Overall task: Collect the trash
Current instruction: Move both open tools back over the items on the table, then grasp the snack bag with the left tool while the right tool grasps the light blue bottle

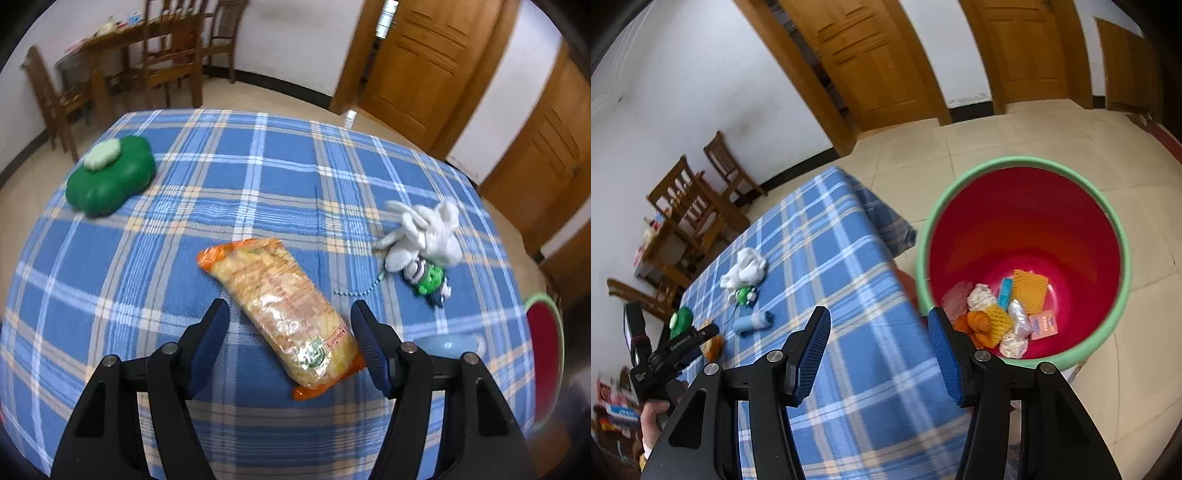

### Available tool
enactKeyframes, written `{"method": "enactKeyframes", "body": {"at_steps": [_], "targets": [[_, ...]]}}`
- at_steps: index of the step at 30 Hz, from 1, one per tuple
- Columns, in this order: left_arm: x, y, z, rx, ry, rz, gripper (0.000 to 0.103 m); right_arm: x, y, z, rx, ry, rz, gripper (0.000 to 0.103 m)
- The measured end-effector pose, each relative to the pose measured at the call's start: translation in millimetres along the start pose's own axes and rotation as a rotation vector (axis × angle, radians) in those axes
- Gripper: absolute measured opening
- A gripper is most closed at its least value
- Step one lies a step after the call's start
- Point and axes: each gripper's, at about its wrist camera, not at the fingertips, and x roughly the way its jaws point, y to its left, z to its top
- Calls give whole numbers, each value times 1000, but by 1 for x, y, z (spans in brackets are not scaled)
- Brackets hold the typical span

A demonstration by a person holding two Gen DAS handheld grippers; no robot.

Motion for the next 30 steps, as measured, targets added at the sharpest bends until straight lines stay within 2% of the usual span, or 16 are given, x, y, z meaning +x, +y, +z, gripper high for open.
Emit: {"method": "enactKeyframes", "body": {"at_steps": [2,4,13,19,21,22,30], "targets": [[-2,2,-3,36,-8,-17,60,4,12,-2,-25,6,1,57],[-4,5,-3,52,-9,-47,43,9,23,-3,-46,13,2,57],[-17,32,-15,12,-22,-167,42,42,87,-13,-148,54,40,59],[-21,49,-21,-12,-54,-162,41,74,119,-19,-198,98,50,60],[-22,52,-22,-18,-62,-166,42,82,128,-22,-219,105,47,67],[-22,53,-23,-20,-67,-169,42,85,130,-23,-225,108,43,74],[-22,49,-26,6,-108,-152,41,113,152,-29,-282,133,-4,76]]}}
